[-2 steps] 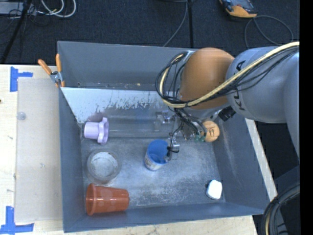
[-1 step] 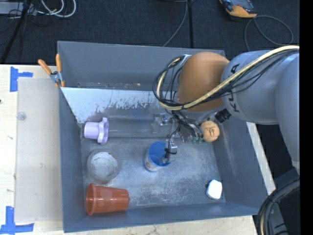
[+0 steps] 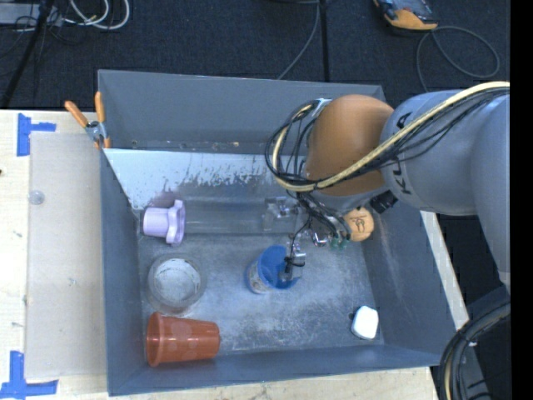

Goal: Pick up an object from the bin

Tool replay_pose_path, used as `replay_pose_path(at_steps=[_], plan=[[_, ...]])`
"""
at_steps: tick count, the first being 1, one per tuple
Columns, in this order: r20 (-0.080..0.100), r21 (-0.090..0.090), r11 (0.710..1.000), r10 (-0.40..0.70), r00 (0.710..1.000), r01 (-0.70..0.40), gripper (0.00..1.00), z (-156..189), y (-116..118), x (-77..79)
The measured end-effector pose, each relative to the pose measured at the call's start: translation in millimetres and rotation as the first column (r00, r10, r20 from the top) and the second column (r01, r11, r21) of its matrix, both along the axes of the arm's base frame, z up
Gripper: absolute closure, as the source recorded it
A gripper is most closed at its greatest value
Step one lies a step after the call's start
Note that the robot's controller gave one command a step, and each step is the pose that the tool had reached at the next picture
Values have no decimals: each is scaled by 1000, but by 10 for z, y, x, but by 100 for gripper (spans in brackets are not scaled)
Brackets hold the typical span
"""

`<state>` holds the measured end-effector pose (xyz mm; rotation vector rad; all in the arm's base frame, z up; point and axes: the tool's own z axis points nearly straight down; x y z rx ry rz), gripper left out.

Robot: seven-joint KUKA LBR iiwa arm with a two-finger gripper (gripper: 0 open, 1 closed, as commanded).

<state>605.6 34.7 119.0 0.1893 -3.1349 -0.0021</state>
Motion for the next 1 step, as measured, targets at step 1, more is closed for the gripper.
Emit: replay_pose_path(at_steps=[1], plan=[[1, 1, 994, -109, 994, 109, 0, -376, 32, -38]])
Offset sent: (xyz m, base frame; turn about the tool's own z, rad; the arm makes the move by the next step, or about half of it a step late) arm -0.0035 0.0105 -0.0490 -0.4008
